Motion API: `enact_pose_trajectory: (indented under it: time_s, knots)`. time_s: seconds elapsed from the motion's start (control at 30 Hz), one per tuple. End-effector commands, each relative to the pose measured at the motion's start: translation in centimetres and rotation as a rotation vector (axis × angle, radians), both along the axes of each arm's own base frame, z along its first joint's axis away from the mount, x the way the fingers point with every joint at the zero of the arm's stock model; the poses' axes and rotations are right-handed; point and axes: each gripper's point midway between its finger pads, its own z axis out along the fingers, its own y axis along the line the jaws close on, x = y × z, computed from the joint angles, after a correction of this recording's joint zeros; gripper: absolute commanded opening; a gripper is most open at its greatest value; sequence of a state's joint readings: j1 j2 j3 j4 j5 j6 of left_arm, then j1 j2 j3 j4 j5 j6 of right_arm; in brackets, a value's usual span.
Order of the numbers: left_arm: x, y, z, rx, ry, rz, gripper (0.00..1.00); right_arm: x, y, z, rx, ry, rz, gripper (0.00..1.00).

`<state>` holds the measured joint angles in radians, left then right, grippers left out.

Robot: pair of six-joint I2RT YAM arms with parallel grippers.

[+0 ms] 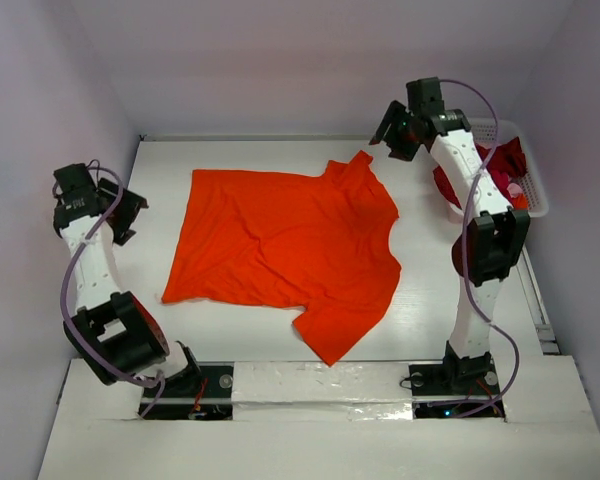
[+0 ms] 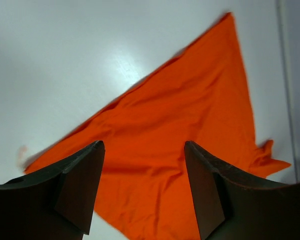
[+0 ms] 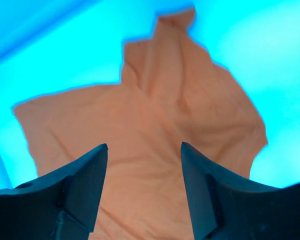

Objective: Fold and stack the t-shirts
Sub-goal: Flatten the tshirt out

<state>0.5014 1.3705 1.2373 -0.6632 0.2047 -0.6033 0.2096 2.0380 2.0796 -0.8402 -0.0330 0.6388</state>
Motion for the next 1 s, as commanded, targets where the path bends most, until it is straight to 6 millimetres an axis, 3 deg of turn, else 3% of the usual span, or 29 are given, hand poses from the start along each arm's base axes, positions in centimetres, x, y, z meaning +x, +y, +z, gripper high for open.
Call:
enact_pose_trajectory:
  time_s: [0.0, 0.03, 0.07, 0.1, 0.13, 0.27, 0.4, 0.47, 0.57, 0.63, 0.73, 0.77, 0.8, 0.97]
  knots:
    - [4.4, -1.6, 2.8, 0.003, -0.143, -0.013, 0.62, 1.8, -1.9, 2.1, -0.009, -0.042, -0.005, 0.68]
    - [5.6, -1.9, 3.0, -0.005, -0.175, -0.008, 0.62, 2.1, -1.5, 2.5, 0.031, -0.046, 0.016, 0.68]
    - [6.8, -2.3, 2.4, -0.015, -0.168, -0.021, 0.63, 3.0, -1.8, 4.2, 0.057, -0.086, 0.012, 0.68]
    - [7.5, -2.3, 2.1, -0.002, -0.160, -0.017, 0.63, 3.5, -1.3, 3.1, 0.077, -0.062, 0.023, 0.68]
    - [8.7, -3.1, 1.9, 0.007, -0.166, -0.042, 0.65, 3.6, -0.2, 3.4, 0.131, -0.061, 0.056, 0.68]
    - [12.2, -1.9, -0.1, 0.027, -0.135, -0.046, 0.67, 5.3, 1.4, 3.7, 0.241, -0.089, 0.093, 0.67]
    - [14.4, -1.2, -1.0, 0.042, -0.150, -0.063, 0.66, 6.3, 2.3, 1.7, 0.284, -0.055, 0.115, 0.65]
    - [15.6, -1.4, -1.2, 0.048, -0.167, -0.086, 0.66, 6.7, 2.8, -0.4, 0.304, -0.015, 0.122, 0.65]
    - [16.8, -1.7, -1.4, 0.047, -0.165, -0.111, 0.66, 7.2, 3.6, -2.5, 0.351, 0.022, 0.125, 0.62]
    - [17.5, -3.1, -1.2, 0.046, -0.168, -0.148, 0.66, 7.5, 3.6, -3.4, 0.361, 0.030, 0.110, 0.61]
    - [18.3, -4.0, -0.9, 0.060, -0.181, -0.179, 0.67, 8.5, 3.5, -4.0, 0.356, 0.018, 0.088, 0.62]
    - [18.6, -4.4, -0.7, 0.065, -0.186, -0.186, 0.67, 9.0, 3.5, -2.9, 0.358, -0.012, 0.090, 0.62]
    - [18.7, -4.2, -0.9, 0.068, -0.180, -0.181, 0.67, 9.3, 3.5, -4.1, 0.356, 0.008, 0.080, 0.62]
    - [19.4, -5.3, -1.0, 0.070, -0.191, -0.215, 0.67, 10.5, 3.7, -4.4, 0.376, -0.027, 0.072, 0.62]
